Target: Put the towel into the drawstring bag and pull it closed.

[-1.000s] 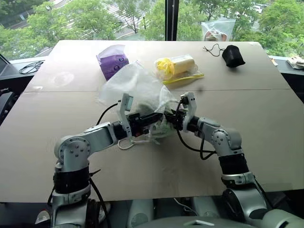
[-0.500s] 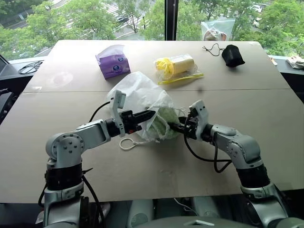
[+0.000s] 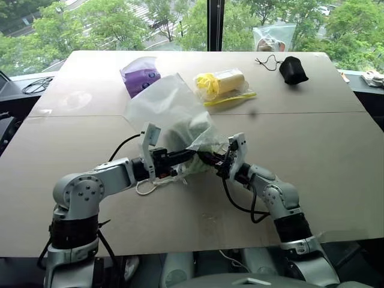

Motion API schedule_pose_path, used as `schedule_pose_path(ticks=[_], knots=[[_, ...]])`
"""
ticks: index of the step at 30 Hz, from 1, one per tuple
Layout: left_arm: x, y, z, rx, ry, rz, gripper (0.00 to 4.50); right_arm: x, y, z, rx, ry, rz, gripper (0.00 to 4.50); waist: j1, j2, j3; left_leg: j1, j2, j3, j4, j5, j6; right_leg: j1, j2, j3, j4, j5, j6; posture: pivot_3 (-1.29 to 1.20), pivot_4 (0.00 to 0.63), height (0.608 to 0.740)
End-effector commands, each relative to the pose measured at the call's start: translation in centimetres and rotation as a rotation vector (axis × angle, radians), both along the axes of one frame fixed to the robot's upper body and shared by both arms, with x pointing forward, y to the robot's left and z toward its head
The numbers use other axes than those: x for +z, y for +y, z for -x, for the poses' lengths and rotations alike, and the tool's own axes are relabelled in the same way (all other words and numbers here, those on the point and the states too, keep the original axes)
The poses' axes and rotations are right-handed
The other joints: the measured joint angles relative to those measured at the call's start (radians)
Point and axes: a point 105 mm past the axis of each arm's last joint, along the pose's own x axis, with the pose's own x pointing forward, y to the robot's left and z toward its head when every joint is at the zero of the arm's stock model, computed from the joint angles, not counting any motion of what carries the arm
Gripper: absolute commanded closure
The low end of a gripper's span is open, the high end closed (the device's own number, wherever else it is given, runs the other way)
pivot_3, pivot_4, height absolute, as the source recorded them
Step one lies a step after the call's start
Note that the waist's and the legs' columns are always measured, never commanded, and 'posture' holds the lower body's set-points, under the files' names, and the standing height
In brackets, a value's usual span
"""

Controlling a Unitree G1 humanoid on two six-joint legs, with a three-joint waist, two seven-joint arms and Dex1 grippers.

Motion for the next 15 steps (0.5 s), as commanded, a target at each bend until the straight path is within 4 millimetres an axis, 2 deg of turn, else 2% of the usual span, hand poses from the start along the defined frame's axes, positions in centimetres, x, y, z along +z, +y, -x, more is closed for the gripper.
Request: schedule_pose_path(ticks=[1,6,11,13,15], knots=[[1.7,-0.7,1.7,-0.086,-0.032,0.04,4.5,3.2,2.1,-0.1,0.061,-0.013,-0.153,4.46,0.0,0.0,0.0,0.0,0.0,0.0,0.0,0.0,0.0,0.0,0.0,0.0,0.0,0.0,0.0,0.0,0.15,0.74],[2.3,-1.0,3.0,-0.131,-0.016,0.083,4.5,4.6,5.1,-0.9,0.082,-0.008,-0.199,4.46,0.004,0.0,0.001,0.0,-0.001,0.0,0.0,0.0,0.0,0.0,-0.003,-0.001,-0.001,0.0,0.0,0.0,0.15,0.74],[2.1,-1.2,3.3,-0.128,-0.008,0.074,4.5,4.9,6.2,-1.6,0.08,-0.055,-0.147,4.46,0.001,0.0,0.001,0.0,-0.002,-0.001,0.0,0.0,0.0,0.0,-0.003,-0.002,0.0,0.0,0.0,0.0,0.15,0.74],[2.0,-1.1,3.0,-0.103,-0.021,0.061,4.5,4.7,5.8,-2.2,0.038,-0.111,-0.09,4.46,0.001,0.0,0.001,0.0,-0.001,-0.001,0.0,0.0,0.0,0.0,-0.003,-0.002,0.0,0.0,0.0,0.0,0.15,0.74],[2.3,-0.2,1.7,-0.037,-0.059,0.035,4.5,4.4,4.3,-1.7,0.053,-0.189,-0.035,3.61,0.001,0.001,0.001,0.0,-0.001,-0.001,0.0,0.0,0.0,0.0,-0.003,-0.002,0.0,0.0,0.0,0.0,0.15,0.74]])
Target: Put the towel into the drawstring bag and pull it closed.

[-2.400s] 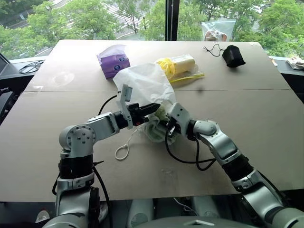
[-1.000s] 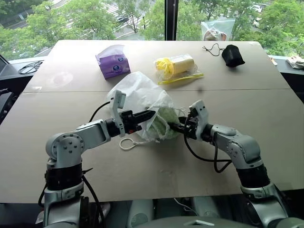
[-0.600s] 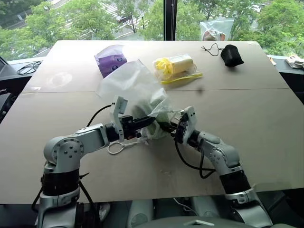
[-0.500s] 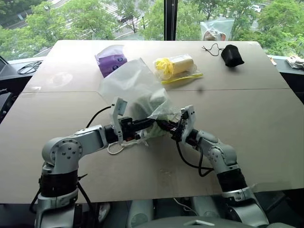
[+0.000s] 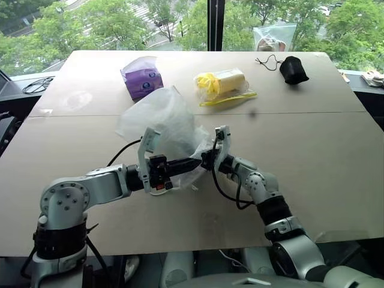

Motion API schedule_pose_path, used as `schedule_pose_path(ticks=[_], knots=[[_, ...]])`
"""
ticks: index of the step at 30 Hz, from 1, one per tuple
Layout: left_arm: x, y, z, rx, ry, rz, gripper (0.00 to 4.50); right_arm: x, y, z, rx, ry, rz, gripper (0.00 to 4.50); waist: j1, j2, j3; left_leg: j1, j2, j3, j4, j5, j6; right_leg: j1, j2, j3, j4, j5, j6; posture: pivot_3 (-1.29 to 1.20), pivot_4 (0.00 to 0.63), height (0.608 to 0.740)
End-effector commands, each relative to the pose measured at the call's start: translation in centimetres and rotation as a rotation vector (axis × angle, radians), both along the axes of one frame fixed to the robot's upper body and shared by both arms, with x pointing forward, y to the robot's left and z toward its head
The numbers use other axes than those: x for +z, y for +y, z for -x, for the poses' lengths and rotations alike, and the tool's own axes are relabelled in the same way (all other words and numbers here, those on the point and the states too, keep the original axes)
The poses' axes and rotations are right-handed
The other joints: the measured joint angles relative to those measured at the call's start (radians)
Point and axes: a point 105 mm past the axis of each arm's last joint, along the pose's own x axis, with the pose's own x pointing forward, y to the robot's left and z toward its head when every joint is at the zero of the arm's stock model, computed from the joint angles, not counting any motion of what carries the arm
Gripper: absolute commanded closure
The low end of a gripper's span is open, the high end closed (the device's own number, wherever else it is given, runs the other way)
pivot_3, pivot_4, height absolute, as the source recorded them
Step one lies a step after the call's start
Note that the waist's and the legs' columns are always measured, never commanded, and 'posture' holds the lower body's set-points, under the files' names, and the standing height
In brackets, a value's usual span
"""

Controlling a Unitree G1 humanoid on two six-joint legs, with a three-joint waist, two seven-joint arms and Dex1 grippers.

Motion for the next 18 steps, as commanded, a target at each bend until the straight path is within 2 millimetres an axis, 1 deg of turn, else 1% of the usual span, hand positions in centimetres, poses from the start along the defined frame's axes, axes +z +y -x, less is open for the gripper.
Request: schedule_pose_path(ticks=[1,2,3,5,8,10,13,15,16,17,18], knots=[[1.2,1.1,-1.4,0.071,-0.101,-0.038,4.5,3.6,0.8,1.3,0.065,-0.219,0.023,3.36,0.0,0.0,0.0,0.0,0.0,0.0,0.0,0.0,0.0,0.0,0.0,0.0,0.0,0.0,0.0,0.0,0.15,0.74],[1.4,1.5,-1.8,0.085,-0.117,-0.048,4.5,3.4,0.3,1.6,0.07,-0.248,0.059,2.88,0.0,0.0,0.0,-0.001,0.0,0.0,0.0,0.0,0.0,0.0,0.0,0.0,0.0,0.0,0.0,0.0,0.15,0.74],[1.6,2.1,-2.2,0.101,-0.133,-0.064,4.5,3.4,-0.7,2.2,0.083,-0.256,0.064,2.46,0.001,0.0,0.0,-0.003,0.0,0.0,0.0,0.0,0.0,-0.002,0.0,0.0,0.0,0.0,0.0,0.0,0.15,0.74],[2.0,3.1,-3.2,0.121,-0.165,-0.094,4.5,3.4,-2.7,3.5,0.114,-0.26,0.072,2.46,0.008,0.0,0.0,-0.006,0.0,0.0,0.0,0.0,0.0,-0.005,0.001,0.0,0.0,0.0,0.0,0.0,0.15,0.74],[2.4,4.2,-4.4,0.13,-0.225,-0.152,4.5,2.4,-5.3,5.1,0.146,-0.322,0.215,2.46,0.008,0.0,0.0,-0.011,-0.002,-0.001,0.001,0.0,0.0,-0.008,-0.001,-0.002,-0.002,0.0,0.0,0.0,0.15,0.74],[2.7,4.6,-5.1,0.119,-0.264,-0.186,4.5,1.9,-6.7,5.4,0.14,-0.362,0.308,2.46,0.005,0.0,0.001,-0.012,-0.002,-0.001,0.001,0.0,0.0,-0.008,-0.001,-0.003,-0.003,0.0,0.001,0.0,0.15,0.74],[3.1,5.2,-6.0,0.101,-0.335,-0.24,4.5,2.1,-8.5,3.8,0.02,-0.425,0.425,2.46,-0.001,0.0,0.001,-0.011,0.0,0.0,0.0,0.0,0.0,-0.01,0.002,-0.002,-0.002,0.0,0.001,0.0,0.15,0.74],[3.2,5.7,-6.5,0.092,-0.348,-0.267,4.5,1.9,-9.0,3.0,-0.019,-0.449,0.491,1.93,-0.001,0.0,0.001,-0.011,0.0,0.0,0.0,0.0,0.0,-0.011,0.004,-0.001,-0.001,0.0,0.0,0.0,0.15,0.74],[3.4,5.9,-6.7,0.091,-0.356,-0.279,4.5,1.5,-9.1,2.5,-0.038,-0.465,0.535,1.75,0.001,0.0,0.001,-0.012,0.0,0.0,0.0,0.0,0.0,-0.011,0.005,-0.001,0.0,-0.001,0.0,0.0,0.15,0.74],[3.5,6.1,-7.0,0.088,-0.368,-0.29,4.5,1.2,-9.3,1.7,-0.081,-0.481,0.58,1.26,0.001,0.0,0.001,-0.012,0.0,0.0,0.0,0.0,-0.001,-0.013,0.007,0.0,0.0,-0.001,0.0,0.0,0.15,0.74],[3.7,6.3,-7.1,0.082,-0.377,-0.301,4.5,0.9,-9.6,0.4,-0.154,-0.497,0.63,0.92,0.0,0.0,0.001,-0.012,0.0,0.001,0.0,0.0,-0.001,-0.013,0.007,0.0,0.0,-0.001,0.0,0.0,0.15,0.74]])
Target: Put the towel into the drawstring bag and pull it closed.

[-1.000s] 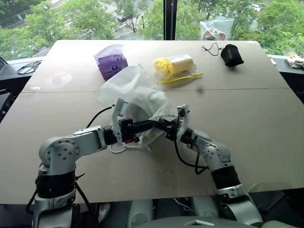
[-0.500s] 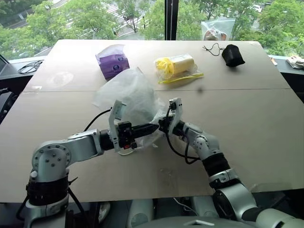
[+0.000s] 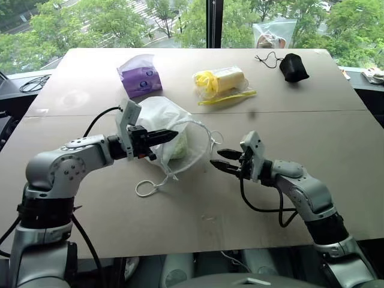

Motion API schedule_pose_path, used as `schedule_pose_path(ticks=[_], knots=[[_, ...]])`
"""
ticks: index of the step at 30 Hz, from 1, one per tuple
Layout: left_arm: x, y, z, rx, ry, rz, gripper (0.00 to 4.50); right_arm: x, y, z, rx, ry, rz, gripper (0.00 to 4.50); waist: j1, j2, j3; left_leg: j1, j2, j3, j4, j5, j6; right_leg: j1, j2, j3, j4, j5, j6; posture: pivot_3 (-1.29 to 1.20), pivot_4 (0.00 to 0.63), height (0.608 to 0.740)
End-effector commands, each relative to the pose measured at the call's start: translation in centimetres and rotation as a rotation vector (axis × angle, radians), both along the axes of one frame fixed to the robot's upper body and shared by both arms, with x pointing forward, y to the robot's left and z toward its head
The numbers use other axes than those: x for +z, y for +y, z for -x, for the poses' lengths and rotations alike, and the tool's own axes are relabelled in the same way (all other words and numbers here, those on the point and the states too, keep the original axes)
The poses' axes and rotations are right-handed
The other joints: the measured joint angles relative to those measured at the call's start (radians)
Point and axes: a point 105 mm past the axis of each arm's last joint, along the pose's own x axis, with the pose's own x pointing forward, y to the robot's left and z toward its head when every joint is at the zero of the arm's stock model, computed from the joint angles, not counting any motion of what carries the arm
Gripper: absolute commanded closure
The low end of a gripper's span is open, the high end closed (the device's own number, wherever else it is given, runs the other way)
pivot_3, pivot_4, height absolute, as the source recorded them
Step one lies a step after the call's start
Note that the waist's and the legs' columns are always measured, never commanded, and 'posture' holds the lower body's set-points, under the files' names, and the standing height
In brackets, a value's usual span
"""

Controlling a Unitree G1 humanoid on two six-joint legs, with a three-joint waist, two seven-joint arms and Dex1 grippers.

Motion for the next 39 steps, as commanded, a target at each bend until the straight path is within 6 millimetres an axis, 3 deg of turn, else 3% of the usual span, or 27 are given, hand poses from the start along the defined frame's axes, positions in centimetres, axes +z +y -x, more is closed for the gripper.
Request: schedule_pose_path(ticks=[1,3,9,12,20,23,24,27,30,31,35,39], knots=[[1.6,1.0,-0.7,-0.017,-0.083,-0.059,4.5,-0.2,0.0,-2.9,-0.131,-0.136,0.106,0.51,-0.001,0.0,0.0,0.0,0.0,0.0,0.0,0.0,0.0,0.0,0.0,0.001,0.0,0.0,0.0,0.0,0.15,0.74],[1.8,1.5,-1.1,-0.017,-0.1,-0.081,4.5,-0.6,0.9,-3.7,-0.134,-0.114,0.088,0.07,-0.001,0.0,0.0,0.0,0.0,0.003,0.0,0.0,0.0,-0.001,0.001,0.001,0.0,-0.001,0.002,0.0,0.15,0.74],[2.2,2.3,-1.6,-0.009,-0.136,-0.122,4.5,-1.5,3.8,-5.9,-0.111,-0.102,0.061,0.07,-0.002,-0.001,0.0,-0.001,0.0,0.006,0.001,0.002,-0.004,-0.002,0.001,0.003,0.0,0.001,0.0,0.0,0.15,0.74],[2.5,2.7,-1.5,0.007,-0.16,-0.137,4.5,-2.0,4.2,-6.7,-0.115,-0.141,0.1,0.84,-0.002,-0.001,0.0,-0.001,0.0,0.005,0.001,0.003,-0.004,-0.002,0.001,0.004,0.001,0.001,0.0,0.0,0.15,0.74],[2.9,4.6,-1.2,0.091,-0.225,-0.153,4.5,-2.3,4.2,-5.5,-0.009,-0.154,0.089,4.49,0.0,-0.001,0.0,0.0,0.001,0.005,0.001,0.003,-0.004,-0.002,0.0,0.004,0.002,0.001,0.0,0.0,0.15,0.74],[3.8,5.8,-0.5,0.118,-0.214,-0.059,4.5,-1.6,3.9,-5.1,-0.002,-0.173,0.062,4.49,0.001,-0.001,0.0,-0.001,0.001,0.005,0.001,0.003,-0.004,-0.002,0.0,0.003,0.002,0.001,0.0,0.0,0.15,0.74],[4.1,6.0,0.3,0.096,-0.197,-0.018,4.23,-1.3,3.6,-5.0,-0.007,-0.179,0.05,4.5,0.0,-0.002,0.0,-0.001,0.001,0.005,0.001,0.003,-0.004,-0.002,0.0,0.003,0.002,0.001,0.0,0.0,0.15,0.74],[4.8,7.1,1.5,0.119,-0.181,0.041,3.26,-0.7,2.7,-4.6,-0.023,-0.176,0.026,4.5,-0.003,-0.001,0.0,-0.001,0.001,0.005,0.001,0.003,-0.004,-0.002,-0.001,0.004,0.002,0.001,0.0,0.0,0.15,0.74],[4.5,8.8,3.6,0.143,-0.111,0.09,1.76,0.0,1.0,-4.0,-0.053,-0.17,0.013,4.5,-0.005,-0.001,0.0,0.0,0.001,0.005,0.001,0.003,-0.005,-0.002,-0.002,0.004,0.002,0.001,0.0,0.0,0.15,0.74],[3.9,9.0,4.7,0.123,-0.076,0.073,1.35,0.3,0.5,-3.7,-0.062,-0.163,0.008,4.5,-0.008,-0.001,0.0,0.0,0.001,0.005,0.001,0.003,-0.005,-0.002,-0.003,0.004,0.002,0.001,0.0,0.0,0.15,0.74],[-1.6,8.9,8.6,0.066,0.053,-0.13,1.35,1.2,-1.2,-2.7,-0.093,-0.165,0.033,4.5,-0.021,-0.001,0.0,0.0,0.001,0.005,0.001,0.003,-0.005,-0.001,-0.006,0.003,0.002,0.001,0.0,0.0,0.15,0.74],[-5.9,7.5,8.2,0.132,0.005,-0.22,1.35,1.5,-1.4,-2.3,-0.11,-0.156,0.042,4.5,-0.013,0.0,0.0,0.001,0.001,0.004,0.0,0.002,-0.004,-0.001,-0.008,0.001,0.002,0.0,-0.001,0.0,0.15,0.74]])
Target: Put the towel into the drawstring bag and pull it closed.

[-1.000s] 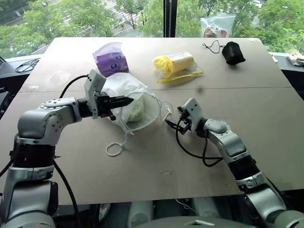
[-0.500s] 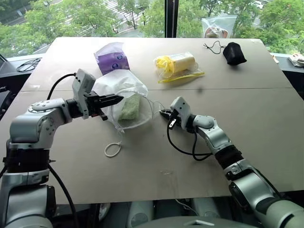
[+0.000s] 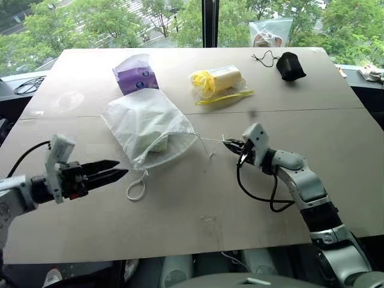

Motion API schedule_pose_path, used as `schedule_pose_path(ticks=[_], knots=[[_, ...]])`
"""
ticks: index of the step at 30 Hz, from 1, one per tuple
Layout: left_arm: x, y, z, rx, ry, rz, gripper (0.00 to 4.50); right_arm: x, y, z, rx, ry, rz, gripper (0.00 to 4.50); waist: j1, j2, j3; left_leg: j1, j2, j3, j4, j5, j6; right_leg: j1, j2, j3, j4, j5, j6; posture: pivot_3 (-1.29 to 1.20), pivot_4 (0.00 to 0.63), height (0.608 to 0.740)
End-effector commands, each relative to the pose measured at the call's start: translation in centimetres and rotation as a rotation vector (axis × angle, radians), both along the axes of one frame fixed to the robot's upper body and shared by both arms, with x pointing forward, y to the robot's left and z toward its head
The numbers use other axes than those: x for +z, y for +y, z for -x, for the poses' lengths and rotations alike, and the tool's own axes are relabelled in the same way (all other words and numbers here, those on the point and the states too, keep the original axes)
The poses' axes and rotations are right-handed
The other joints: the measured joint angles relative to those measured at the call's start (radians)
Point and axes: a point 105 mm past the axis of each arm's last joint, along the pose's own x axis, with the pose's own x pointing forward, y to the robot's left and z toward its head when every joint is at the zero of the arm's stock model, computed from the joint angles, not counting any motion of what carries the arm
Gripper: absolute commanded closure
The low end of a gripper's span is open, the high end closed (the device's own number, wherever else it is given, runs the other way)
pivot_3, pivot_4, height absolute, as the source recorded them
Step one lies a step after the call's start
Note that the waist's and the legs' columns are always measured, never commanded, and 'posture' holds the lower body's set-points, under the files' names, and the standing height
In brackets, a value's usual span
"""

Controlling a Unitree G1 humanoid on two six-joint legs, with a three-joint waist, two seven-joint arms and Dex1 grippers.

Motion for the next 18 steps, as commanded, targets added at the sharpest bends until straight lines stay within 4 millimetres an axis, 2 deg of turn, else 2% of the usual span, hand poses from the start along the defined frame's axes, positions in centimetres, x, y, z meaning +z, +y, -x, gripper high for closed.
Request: schedule_pose_path(ticks=[1,5,8,11,12,13,15,16,18], knots=[[-2.1,-1.7,-1.6,0.046,-0.131,-0.1,1.35,1.8,0.7,0.6,0.005,-0.036,-0.031,4.5,0.008,0.0,0.0,0.0,0.0,-0.001,0.0,-0.001,0.001,0.0,0.0,-0.001,0.0,0.0,0.0,0.0,0.15,0.74],[-4.9,-3.6,-3.5,0.176,-0.179,-0.111,1.35,1.9,0.9,1.0,-0.005,-0.025,-0.034,4.5,0.026,0.0,-0.002,0.0,0.0,-0.002,0.001,0.0,0.001,0.001,0.0,-0.001,0.001,-0.001,-0.004,0.0,0.15,0.74],[-7.0,-4.5,-3.8,0.214,-0.183,-0.179,1.35,1.9,0.9,1.3,-0.009,-0.018,-0.028,4.5,0.031,0.003,-0.005,0.001,-0.001,-0.002,0.003,0.0,0.001,0.003,0.0,-0.002,0.002,0.001,-0.001,0.0,0.15,0.74],[-8.1,-5.0,-4.0,0.229,-0.227,-0.231,2.19,2.0,0.5,1.5,-0.024,-0.018,-0.025,4.5,0.034,0.011,-0.01,0.003,-0.001,-0.002,0.003,0.0,0.002,0.005,0.001,-0.001,0.001,0.001,-0.001,0.0,0.15,0.74],[-8.1,-5.1,-4.0,0.229,-0.247,-0.244,2.81,2.1,0.3,1.4,-0.035,-0.021,-0.025,4.5,0.035,0.011,-0.01,0.004,-0.001,-0.003,0.003,0.0,0.002,0.006,0.002,-0.002,0.001,0.001,-0.001,0.0,0.15,0.74],[-8.0,-5.0,-4.1,0.233,-0.269,-0.258,3.13,2.3,0.1,1.3,-0.047,-0.025,-0.03,4.5,0.035,0.011,-0.01,0.005,-0.001,-0.003,0.003,0.0,0.002,0.007,0.002,-0.002,0.001,0.001,-0.001,0.0,0.15,0.74],[-7.9,-4.3,-4.1,0.262,-0.301,-0.289,4.16,2.7,-0.2,1.0,-0.067,-0.036,-0.04,4.5,0.034,0.012,-0.01,0.007,0.0,-0.003,0.003,0.0,0.002,0.008,0.003,-0.002,0.001,0.0,0.0,0.0,0.15,0.74],[-7.7,-3.6,-4.3,0.285,-0.324,-0.325,4.36,3.0,-0.5,0.8,-0.084,-0.048,-0.046,4.5,0.033,0.012,-0.011,0.007,0.0,-0.003,0.003,0.0,0.002,0.008,0.003,-0.002,0.001,0.0,0.001,0.0,0.15,0.74],[-6.2,-1.5,-5.4,0.394,-0.41,-0.391,4.36,3.7,-1.1,0.2,-0.121,-0.075,-0.057,4.5,0.032,0.012,-0.011,0.007,0.0,-0.003,0.003,0.0,0.002,0.008,0.003,-0.001,0.001,-0.001,0.002,0.0,0.15,0.74]])
